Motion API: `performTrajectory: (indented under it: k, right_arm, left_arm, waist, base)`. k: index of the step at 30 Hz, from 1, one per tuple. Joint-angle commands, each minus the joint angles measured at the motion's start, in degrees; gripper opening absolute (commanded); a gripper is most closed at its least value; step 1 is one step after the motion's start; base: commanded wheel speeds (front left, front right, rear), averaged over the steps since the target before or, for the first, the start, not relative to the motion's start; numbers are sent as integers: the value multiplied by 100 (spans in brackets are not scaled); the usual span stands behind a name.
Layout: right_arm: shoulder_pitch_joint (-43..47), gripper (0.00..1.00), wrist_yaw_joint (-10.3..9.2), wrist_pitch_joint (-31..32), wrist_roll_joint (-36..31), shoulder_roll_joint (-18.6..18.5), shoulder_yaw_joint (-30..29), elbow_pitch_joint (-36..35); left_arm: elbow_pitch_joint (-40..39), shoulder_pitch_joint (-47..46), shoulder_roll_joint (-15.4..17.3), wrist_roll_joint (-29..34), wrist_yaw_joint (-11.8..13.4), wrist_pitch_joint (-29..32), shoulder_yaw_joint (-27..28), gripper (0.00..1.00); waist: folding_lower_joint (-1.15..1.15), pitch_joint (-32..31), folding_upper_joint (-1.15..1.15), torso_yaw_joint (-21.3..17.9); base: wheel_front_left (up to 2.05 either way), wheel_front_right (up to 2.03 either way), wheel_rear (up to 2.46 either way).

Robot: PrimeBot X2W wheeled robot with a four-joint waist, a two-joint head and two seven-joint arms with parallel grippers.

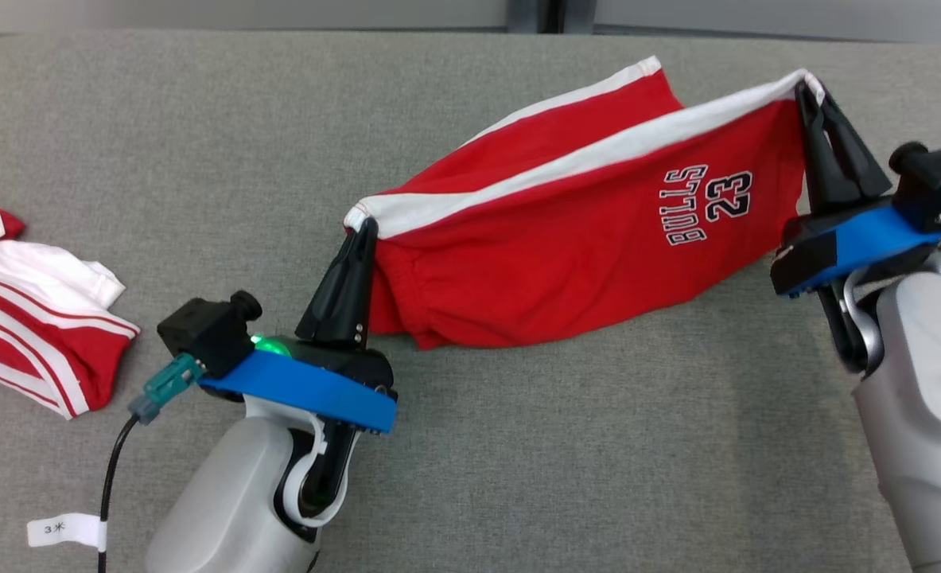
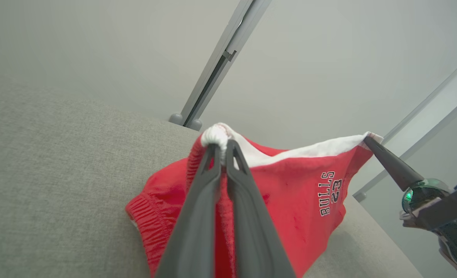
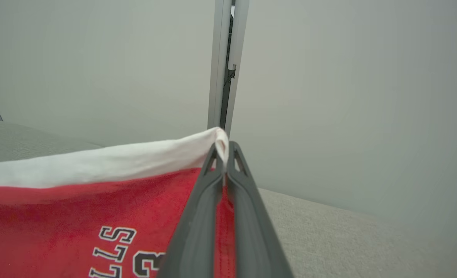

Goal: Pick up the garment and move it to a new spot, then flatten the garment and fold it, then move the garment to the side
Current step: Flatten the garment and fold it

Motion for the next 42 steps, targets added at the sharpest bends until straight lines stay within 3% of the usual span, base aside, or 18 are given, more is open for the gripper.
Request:
performTrajectory:
  k: [1,13,14,15,16,17,27,32,33,34,42]
  right_arm:
    - [-156,0,-2,-20,-23,-59,14,123]
    - [-1927,0,-2,4,-661,-117,52,1694]
    - [-2020,11,-2,0,-701,-86,-33,1791]
    - [-2096,88,-2,-4,-791,-58,-83,1870]
    - [-2149,100,-2,-6,-886,-29,-87,1955]
    - [-2194,100,-2,-9,-927,3,-131,2030]
    - [-1730,100,-2,-20,-875,-24,-537,2528]
    - [-1394,100,-1,125,-565,70,-346,3178]
    - [-1318,46,-1,177,-468,111,-293,3309]
    - [-1243,0,0,222,-390,142,-230,3422]
    - [-684,0,-5,116,444,80,-138,3724]
  left_arm:
    - [64,-144,-26,-25,11,-25,4,0]
    - [638,-1128,-213,-161,11,-24,41,0]
    - [723,-1163,-221,-208,11,-24,15,0]
    - [789,-1203,-227,-231,11,-24,-20,0]
    - [841,-1251,-234,-229,11,-23,9,40]
    - [904,-1264,-254,-251,12,-20,38,100]
    - [1079,-717,-378,30,16,-6,385,100]
    - [923,-510,-415,300,16,-6,603,100]
    - [898,-466,-425,355,16,-6,651,100]
    - [872,-425,-445,400,15,-7,701,100]
    - [895,13,-453,939,12,-9,920,100]
  waist:
    - [-1,229,0,178]
    - [-1,1081,0,503]
    - [-1,1127,0,520]
    - [-1,1163,0,532]
    - [-1,1192,0,546]
    - [-1,1214,0,557]
    - [-1,1121,0,545]
    - [-1,1035,0,541]
    - [-1,1002,0,538]
    - [-1,967,0,535]
    - [-1,489,0,431]
  base:
    - [0,0,0]
    - [0,0,0]
    - [0,0,0]
    - [0,0,0]
    - [0,0,0]
    - [0,0,0]
    - [0,0,0]
    - [0,0,0]
    - [0,0,0]
    - [0,0,0]
    - [0,0,0]
